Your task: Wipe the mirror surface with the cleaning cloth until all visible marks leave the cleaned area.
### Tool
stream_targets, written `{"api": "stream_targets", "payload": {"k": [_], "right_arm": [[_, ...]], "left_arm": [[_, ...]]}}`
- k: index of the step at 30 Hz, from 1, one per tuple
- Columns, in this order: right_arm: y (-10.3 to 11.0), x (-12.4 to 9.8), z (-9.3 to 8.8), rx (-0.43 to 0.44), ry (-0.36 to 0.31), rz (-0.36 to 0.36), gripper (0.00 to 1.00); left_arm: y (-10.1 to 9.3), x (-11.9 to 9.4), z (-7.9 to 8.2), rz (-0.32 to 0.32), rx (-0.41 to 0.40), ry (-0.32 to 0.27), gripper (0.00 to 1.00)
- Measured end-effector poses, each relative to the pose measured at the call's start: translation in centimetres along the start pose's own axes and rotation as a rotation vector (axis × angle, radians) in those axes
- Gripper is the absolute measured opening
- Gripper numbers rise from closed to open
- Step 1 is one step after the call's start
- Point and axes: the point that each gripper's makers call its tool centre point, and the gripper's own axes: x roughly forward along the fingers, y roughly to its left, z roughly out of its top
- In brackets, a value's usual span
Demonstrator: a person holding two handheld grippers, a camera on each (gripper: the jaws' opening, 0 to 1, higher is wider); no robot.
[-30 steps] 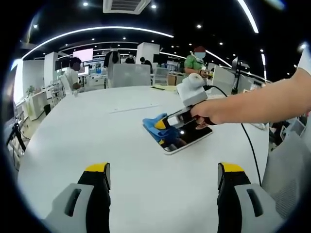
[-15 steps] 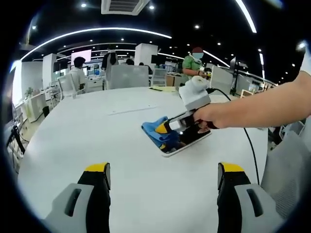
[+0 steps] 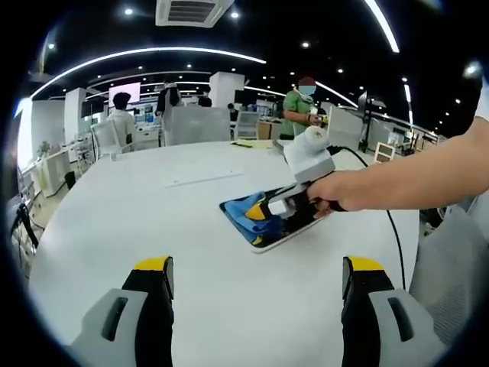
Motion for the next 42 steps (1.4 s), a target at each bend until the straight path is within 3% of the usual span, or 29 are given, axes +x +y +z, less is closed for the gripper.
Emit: {"api": "stream_targets", "payload": {"k": [23, 42], "right_arm": [[2.0, -2.0, -1.6, -0.016, 0.001, -0.002, 0.0], [2.3, -2.6, -2.2, -0.04, -0.064, -0.048, 0.0]], "left_arm": [[-0.3, -0.3, 0.5, -0.005, 0.012, -0.017, 0.92], [-0.4, -0.5, 0.4, -0.004, 0.015, -0.015, 0.92]]}}
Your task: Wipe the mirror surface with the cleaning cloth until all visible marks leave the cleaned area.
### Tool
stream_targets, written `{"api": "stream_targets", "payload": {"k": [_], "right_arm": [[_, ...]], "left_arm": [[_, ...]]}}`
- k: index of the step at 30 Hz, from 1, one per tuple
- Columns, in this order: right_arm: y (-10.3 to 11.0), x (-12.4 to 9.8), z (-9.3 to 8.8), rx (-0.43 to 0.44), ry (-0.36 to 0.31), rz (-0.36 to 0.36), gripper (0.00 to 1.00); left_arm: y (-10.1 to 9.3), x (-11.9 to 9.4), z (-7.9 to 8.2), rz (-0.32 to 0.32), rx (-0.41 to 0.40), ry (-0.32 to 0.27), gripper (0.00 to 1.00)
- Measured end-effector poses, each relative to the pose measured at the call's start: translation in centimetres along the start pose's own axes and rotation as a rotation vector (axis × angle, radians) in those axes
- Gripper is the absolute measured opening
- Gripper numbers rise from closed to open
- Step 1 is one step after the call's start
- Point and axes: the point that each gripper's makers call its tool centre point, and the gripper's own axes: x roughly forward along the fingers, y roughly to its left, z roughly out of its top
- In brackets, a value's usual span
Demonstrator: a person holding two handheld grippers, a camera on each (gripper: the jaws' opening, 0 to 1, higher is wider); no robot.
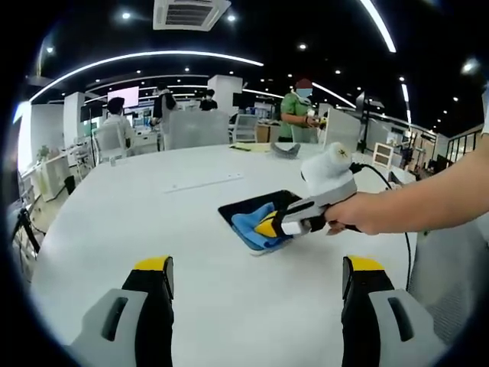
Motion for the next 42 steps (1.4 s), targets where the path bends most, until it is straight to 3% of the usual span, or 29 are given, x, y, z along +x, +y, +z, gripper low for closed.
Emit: {"api": "stream_targets", "payload": {"k": [9, 19, 42], "right_arm": [[0.0, 0.1, 0.1, -0.027, 0.035, -0.016, 0.0], [-0.1, 0.2, 0.1, -0.016, 0.025, -0.016, 0.0], [-0.7, -1.3, 1.3, 0.014, -0.059, -0.009, 0.0]], "left_arm": [[-0.3, 0.3, 0.0, -0.011, 0.003, 0.003, 0.92], [-0.5, 0.5, -0.3, -0.018, 0.001, 0.012, 0.92], [-0.4, 0.5, 0.0, -0.013, 0.006, 0.003, 0.92]]}}
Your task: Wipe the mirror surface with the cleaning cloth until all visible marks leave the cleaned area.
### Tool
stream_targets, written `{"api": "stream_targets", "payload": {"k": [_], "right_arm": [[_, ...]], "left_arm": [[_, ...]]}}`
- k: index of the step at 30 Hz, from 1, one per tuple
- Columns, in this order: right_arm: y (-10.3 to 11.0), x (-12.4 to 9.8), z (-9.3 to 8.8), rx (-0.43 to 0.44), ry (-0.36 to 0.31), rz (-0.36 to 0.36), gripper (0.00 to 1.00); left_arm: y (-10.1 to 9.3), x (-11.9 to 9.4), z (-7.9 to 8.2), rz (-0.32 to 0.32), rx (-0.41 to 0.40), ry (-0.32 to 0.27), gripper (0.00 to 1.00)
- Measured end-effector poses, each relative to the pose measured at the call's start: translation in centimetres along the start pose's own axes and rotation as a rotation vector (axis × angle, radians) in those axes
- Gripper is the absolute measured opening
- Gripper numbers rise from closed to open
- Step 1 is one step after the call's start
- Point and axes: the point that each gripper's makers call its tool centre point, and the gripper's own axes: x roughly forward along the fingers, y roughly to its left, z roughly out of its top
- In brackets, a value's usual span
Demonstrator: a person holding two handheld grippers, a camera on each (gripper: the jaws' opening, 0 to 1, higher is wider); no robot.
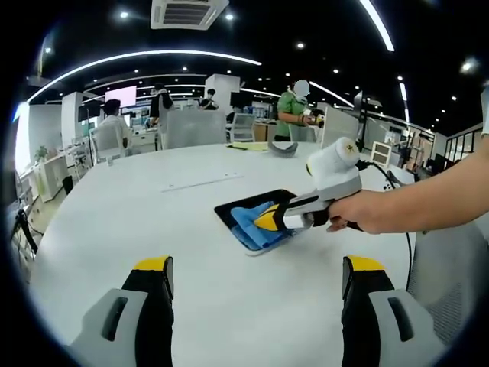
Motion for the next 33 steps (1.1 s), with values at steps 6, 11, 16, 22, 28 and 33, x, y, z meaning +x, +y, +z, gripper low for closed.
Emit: {"api": "stream_targets", "payload": {"k": [6, 11, 16, 22, 28, 33], "right_arm": [[-0.3, -1.0, 0.6, -0.008, -0.023, -0.003, 0.0], [-0.5, -2.3, 0.8, -0.005, -0.048, -0.006, 0.0], [-1.1, -3.7, 0.8, -0.005, -0.068, -0.022, 0.0], [-2.2, -5.4, 0.9, 0.004, -0.086, -0.046, 0.0], [-3.0, -7.4, 0.7, 0.004, -0.099, -0.072, 0.0], [-4.0, -8.9, 0.0, 0.014, -0.096, -0.101, 0.0]], "left_arm": [[-0.2, 0.1, -0.2, -0.005, -0.001, 0.001, 0.92], [-0.1, 0.2, -0.3, -0.003, 0.0, 0.002, 0.92], [-0.4, 0.4, -0.3, -0.012, 0.002, 0.004, 0.92], [-0.6, 0.7, -0.1, -0.022, 0.008, 0.001, 0.92], [-1.0, 1.0, 0.1, -0.038, 0.015, -0.004, 0.92], [-1.4, 1.2, 0.2, -0.051, 0.024, -0.003, 0.92]]}}
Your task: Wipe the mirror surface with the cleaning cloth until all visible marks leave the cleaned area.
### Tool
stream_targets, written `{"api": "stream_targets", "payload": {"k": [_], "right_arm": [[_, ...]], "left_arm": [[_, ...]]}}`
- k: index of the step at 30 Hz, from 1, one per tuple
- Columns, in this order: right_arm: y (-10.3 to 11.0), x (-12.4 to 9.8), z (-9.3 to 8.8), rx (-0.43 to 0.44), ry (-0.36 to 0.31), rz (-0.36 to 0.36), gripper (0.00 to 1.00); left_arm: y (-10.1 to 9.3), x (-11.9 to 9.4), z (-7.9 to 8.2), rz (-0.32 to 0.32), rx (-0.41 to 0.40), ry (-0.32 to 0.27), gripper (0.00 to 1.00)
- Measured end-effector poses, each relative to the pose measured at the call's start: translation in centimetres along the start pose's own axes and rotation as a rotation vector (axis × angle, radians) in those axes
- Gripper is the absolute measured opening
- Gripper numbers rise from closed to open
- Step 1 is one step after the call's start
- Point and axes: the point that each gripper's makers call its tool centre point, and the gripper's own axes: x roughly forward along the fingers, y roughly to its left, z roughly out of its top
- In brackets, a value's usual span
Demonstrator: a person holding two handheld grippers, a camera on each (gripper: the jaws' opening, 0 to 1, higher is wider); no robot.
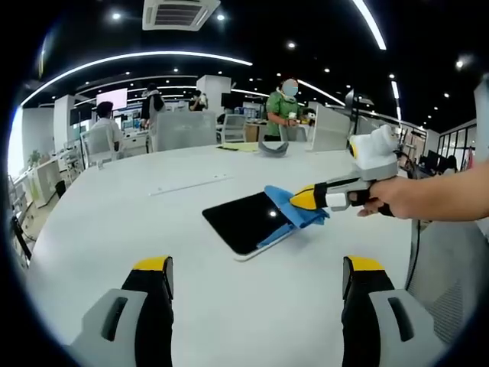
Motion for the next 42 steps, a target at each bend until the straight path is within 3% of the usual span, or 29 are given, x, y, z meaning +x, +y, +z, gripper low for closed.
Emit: {"api": "stream_targets", "payload": {"k": [23, 42], "right_arm": [[-3.3, -5.3, -4.6, -0.018, 0.101, -0.083, 0.0], [-2.4, -6.4, -8.3, 0.024, 0.214, -0.024, 0.0]], "left_arm": [[-1.5, 1.2, 0.5, -0.059, 0.022, -0.008, 0.92], [-1.6, 1.5, 0.2, -0.072, 0.026, 0.0, 0.93]]}}
